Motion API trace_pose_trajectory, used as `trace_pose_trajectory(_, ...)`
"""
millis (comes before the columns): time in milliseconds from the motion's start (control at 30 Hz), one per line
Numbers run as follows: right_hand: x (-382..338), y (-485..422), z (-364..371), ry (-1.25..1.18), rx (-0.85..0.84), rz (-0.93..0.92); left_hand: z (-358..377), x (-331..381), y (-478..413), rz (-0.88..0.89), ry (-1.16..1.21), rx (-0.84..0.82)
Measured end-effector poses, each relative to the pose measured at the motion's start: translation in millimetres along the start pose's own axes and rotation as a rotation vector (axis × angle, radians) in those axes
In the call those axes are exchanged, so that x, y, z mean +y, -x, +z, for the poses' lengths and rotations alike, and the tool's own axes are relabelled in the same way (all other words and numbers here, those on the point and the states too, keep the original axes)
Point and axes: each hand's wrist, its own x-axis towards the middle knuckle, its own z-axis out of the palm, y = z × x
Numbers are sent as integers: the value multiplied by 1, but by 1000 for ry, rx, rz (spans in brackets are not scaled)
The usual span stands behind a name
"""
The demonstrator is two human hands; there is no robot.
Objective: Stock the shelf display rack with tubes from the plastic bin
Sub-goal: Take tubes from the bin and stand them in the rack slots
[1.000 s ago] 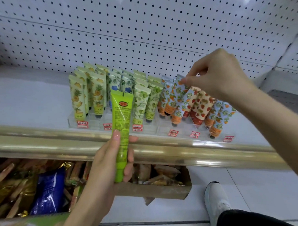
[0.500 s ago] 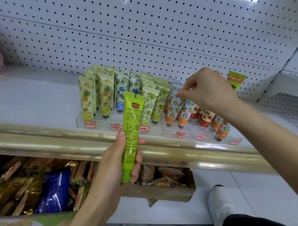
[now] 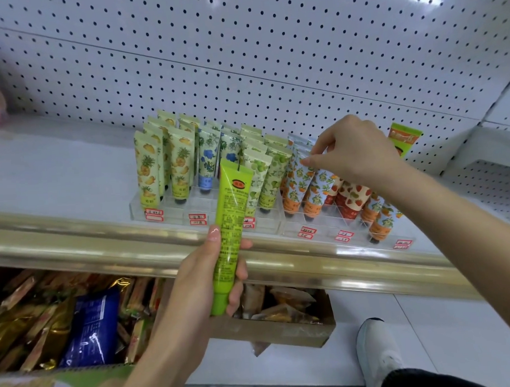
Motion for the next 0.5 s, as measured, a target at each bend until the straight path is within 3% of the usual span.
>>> trace_pose_trajectory(500, 1, 7, -8, -104, 42, -23, 3, -1, 0, -33, 35, -76)
